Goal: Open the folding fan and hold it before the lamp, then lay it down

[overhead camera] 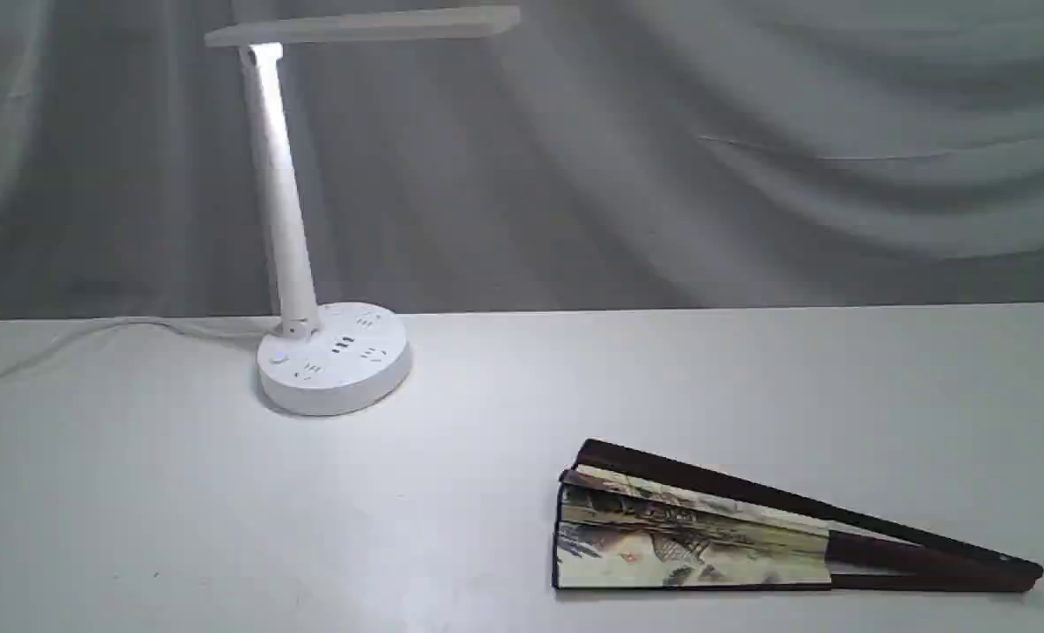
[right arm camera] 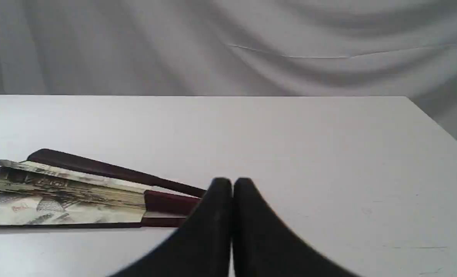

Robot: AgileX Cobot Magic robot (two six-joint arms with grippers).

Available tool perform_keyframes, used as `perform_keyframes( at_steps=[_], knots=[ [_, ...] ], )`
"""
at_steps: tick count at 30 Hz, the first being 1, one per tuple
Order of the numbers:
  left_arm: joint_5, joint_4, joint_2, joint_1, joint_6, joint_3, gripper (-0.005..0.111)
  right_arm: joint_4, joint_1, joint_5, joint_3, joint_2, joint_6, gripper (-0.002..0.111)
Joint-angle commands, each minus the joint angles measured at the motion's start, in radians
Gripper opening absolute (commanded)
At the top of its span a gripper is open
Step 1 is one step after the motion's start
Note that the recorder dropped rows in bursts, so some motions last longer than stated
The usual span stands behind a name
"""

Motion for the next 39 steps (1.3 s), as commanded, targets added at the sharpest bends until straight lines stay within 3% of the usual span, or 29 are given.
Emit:
perform_keyframes(
  at_steps=[1,12,21,24,33,39],
  knots=[
    [-0.004,0.000,-0.003,-0.006,-0.002,0.004,0.000,-0.007,0.001,-0.008,0.003,-0.004,0.001,0.000],
    [-0.011,0.000,-0.003,-0.006,-0.003,0.004,0.000,-0.007,0.001,-0.008,0.003,-0.004,0.001,0.000],
    [-0.165,-0.086,-0.003,-0.006,-0.015,0.004,0.000,0.004,0.001,-0.099,0.003,-0.004,0.003,0.000],
    [-0.140,-0.086,-0.003,-0.006,-0.034,0.001,0.000,0.008,0.001,-0.099,-0.024,-0.004,0.003,0.000],
    [-0.029,-0.086,-0.003,-0.006,-0.034,-0.207,0.000,0.026,0.001,0.004,-0.212,-0.004,0.005,0.000],
    [0.131,-0.086,-0.003,-0.006,-0.070,-0.323,0.000,0.049,0.001,0.093,-0.300,-0.004,0.005,0.000]
  ],
)
